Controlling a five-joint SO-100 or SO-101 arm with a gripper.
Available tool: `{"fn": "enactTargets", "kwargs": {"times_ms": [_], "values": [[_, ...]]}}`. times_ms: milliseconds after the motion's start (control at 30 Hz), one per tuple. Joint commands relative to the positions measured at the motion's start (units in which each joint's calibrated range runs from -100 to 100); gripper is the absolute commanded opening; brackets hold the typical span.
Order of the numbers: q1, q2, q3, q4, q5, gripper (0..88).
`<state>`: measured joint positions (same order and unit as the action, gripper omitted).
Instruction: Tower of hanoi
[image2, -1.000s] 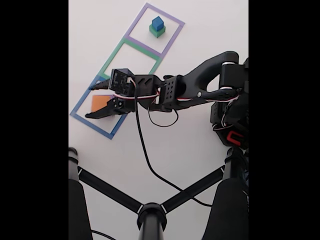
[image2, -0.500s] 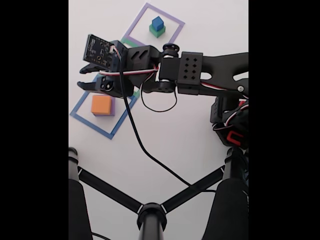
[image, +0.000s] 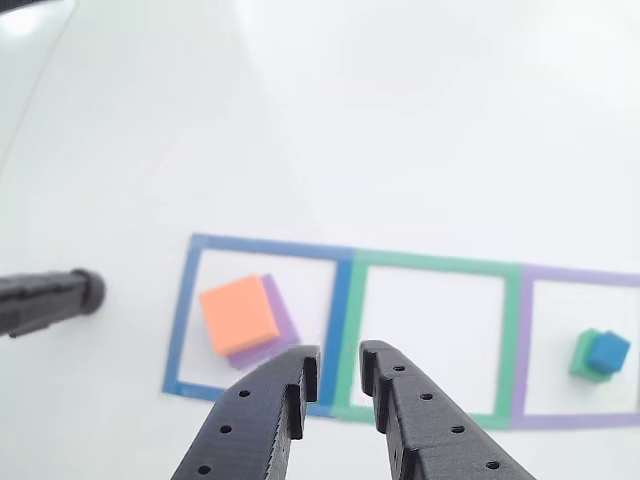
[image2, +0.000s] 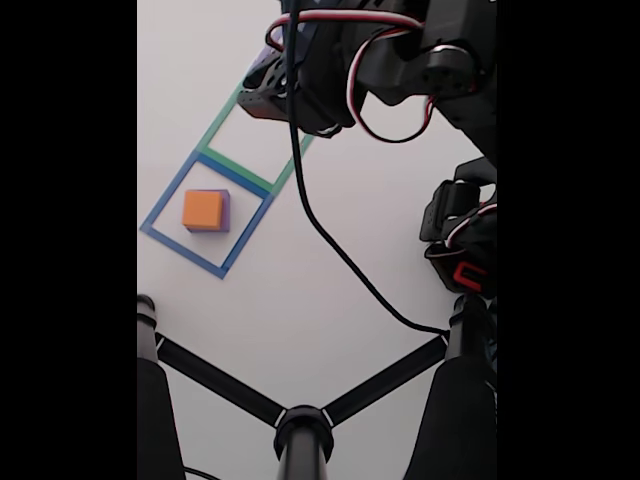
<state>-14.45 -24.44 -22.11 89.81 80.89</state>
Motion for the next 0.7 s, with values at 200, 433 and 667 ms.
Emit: {"fn": "enactTargets", "kwargs": {"times_ms": [200,433,667], "values": [[11.74,-1.44,-0.2,1.45,3.3,0.5],[18.15,-5.13,9.43,-2.03,9.37,1.0],[22.95,-17.87,32.42,-14.49,18.38,7.2]]}}
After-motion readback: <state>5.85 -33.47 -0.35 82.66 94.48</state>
